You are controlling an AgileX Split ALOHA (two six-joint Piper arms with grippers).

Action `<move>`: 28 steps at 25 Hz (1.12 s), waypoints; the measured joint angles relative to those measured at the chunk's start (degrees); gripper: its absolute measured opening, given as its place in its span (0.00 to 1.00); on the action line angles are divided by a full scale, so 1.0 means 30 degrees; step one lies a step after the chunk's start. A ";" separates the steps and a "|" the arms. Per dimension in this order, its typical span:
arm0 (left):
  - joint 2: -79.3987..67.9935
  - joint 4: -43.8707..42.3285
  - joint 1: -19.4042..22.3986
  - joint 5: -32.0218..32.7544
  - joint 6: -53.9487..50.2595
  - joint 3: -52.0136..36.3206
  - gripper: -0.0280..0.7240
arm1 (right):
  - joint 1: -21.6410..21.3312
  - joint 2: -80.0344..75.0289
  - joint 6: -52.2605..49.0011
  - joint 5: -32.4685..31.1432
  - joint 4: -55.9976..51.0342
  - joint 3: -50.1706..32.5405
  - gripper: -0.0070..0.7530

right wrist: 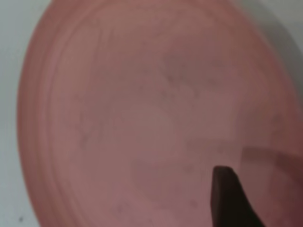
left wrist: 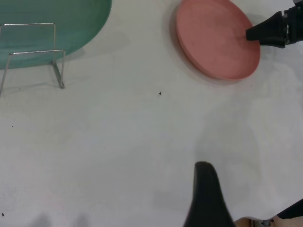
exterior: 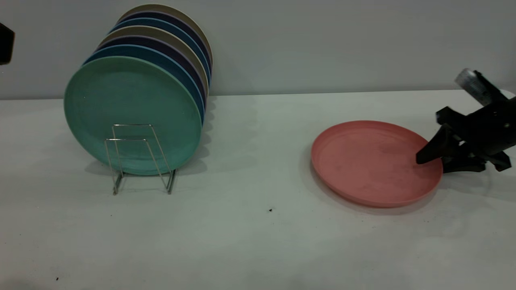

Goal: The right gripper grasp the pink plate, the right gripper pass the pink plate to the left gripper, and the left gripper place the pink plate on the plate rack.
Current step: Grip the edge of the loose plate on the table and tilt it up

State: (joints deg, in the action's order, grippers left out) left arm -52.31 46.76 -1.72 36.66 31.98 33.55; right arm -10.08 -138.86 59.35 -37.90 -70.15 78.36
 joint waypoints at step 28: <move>-0.2250 0.1700 0.0000 0.0287 0.0627 0.0000 0.74 | -0.0026 0.1528 0.1770 -0.3789 0.1439 0.0000 0.02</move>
State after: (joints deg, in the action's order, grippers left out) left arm -59.06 51.86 -1.72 37.52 33.86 33.55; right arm -10.15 -134.27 64.66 -49.27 -65.83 78.36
